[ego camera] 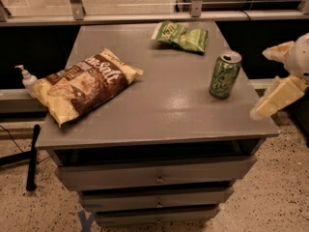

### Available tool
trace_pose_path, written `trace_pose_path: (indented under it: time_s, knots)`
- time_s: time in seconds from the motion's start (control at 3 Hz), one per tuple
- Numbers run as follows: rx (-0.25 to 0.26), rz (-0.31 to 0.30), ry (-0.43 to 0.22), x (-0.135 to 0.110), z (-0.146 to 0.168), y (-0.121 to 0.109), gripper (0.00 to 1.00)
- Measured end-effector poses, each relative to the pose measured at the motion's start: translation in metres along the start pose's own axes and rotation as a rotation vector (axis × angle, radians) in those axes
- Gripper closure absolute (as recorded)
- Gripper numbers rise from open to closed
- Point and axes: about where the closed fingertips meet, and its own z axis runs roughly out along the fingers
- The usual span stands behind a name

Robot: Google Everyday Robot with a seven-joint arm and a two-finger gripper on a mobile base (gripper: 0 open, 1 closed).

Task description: Knock green can over

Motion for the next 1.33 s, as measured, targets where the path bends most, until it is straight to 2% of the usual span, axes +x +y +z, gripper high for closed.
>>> trace_pose_path:
  time_s: [0.67,1.0,1.33]
  knots:
    - [0.102,0.087,-0.238,0.006,0.048,-0.041,0.0]
    - [0.121,0.142,-0.344,-0.002,0.073,-0.052,0.0]
    - [0.118,0.166,-0.447,-0.015,0.098,-0.068,0.0]
